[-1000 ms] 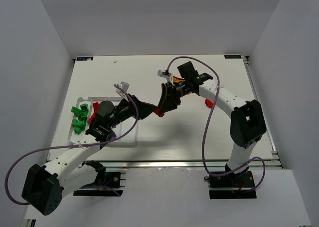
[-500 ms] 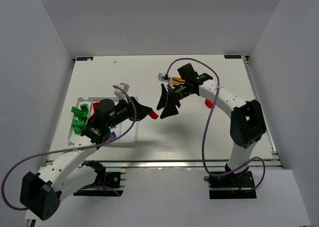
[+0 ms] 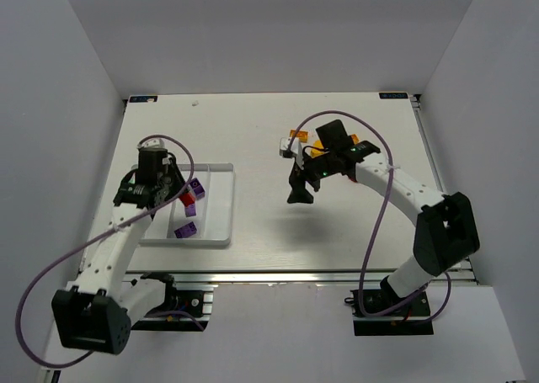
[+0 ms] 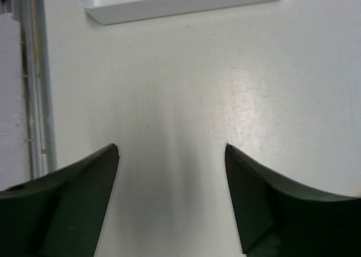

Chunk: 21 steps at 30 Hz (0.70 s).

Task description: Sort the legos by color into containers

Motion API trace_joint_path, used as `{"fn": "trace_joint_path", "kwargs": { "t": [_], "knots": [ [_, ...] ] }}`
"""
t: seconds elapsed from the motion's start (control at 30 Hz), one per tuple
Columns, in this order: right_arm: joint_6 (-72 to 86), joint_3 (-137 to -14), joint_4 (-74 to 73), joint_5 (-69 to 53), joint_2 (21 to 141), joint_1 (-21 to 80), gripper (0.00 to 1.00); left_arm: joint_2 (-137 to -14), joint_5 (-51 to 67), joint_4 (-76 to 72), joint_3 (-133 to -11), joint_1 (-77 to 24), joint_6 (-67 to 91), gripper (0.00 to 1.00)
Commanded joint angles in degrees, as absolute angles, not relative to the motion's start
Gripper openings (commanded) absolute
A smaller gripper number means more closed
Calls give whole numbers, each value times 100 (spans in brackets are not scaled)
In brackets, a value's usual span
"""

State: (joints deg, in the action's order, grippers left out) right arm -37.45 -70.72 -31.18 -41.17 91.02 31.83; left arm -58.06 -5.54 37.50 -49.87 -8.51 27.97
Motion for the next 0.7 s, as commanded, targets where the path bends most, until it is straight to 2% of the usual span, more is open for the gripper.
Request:
{"fn": "trace_joint_path", "kwargs": {
  "t": [0.0, 0.03, 0.13, 0.2, 0.5, 0.6, 0.63, 0.67],
  "knots": [
    [-3797, -6900, -2338, -3604, 8675, 3155, 80, -6274, -1124, 4842, -5273, -528, 2532, 0],
    [-3771, -6891, -2303, -3612, 8640, 3155, 64, -6493, -1430, 4886, -5387, -466, 2479, 0],
    [-3700, -6917, -2303, -3639, 8613, 3120, 35, -6871, -2167, 5036, -5624, -361, 2382, 0],
    [-3604, -6873, -2172, -3604, 8561, 3059, 25, -7074, -2311, 4940, -5695, -238, 2295, 0],
    [-3445, -6794, -2083, -3604, 8534, 2778, 27, -7803, -2478, 4579, -5696, -97, 2206, 0],
    [-3410, -6776, -2065, -3507, 8517, 2716, 41, -8050, -2557, 4509, -5695, -88, 2180, 0],
    [-3393, -6759, -2031, -3342, 8517, 2716, 58, -8086, -2575, 4500, -5721, -88, 2188, 2],
    [-3340, -6733, -1995, -3253, 8517, 2690, 67, -8112, -2584, 4509, -5748, -88, 2197, 25]
  ]
}}
